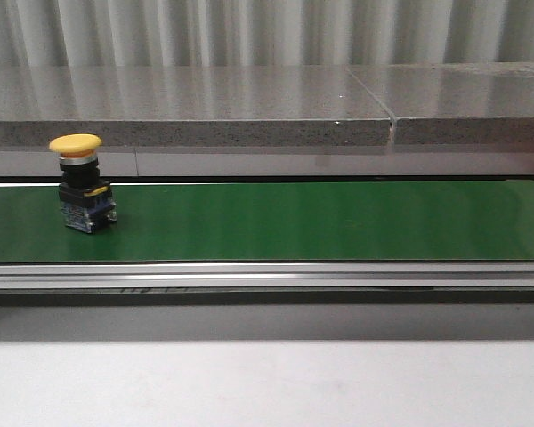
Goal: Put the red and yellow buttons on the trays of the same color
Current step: 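Move the left gripper over a red push button on the table, then grasp the red button with the left gripper and set it on the belt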
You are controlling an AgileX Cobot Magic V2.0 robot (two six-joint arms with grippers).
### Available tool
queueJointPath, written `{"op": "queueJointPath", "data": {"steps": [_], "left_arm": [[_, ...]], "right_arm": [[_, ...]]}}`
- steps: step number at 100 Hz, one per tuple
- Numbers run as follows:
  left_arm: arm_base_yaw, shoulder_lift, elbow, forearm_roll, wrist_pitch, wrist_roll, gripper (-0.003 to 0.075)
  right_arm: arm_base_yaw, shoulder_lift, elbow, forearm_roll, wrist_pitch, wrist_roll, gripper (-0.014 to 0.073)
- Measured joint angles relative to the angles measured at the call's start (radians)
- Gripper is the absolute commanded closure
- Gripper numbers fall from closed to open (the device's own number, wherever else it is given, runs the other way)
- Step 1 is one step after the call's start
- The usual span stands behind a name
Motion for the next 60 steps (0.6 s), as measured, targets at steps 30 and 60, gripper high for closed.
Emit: {"op": "queueJointPath", "data": {"steps": [30,60], "left_arm": [[0.000,0.000,0.000,-0.002,-0.037,0.000,0.0176],[0.000,0.017,-0.002,-0.022,-0.055,0.000,0.0176]], "right_arm": [[0.000,0.000,0.000,0.000,0.000,0.000,0.0661],[0.000,0.000,0.000,0.000,0.000,0.000,0.0661]]}}
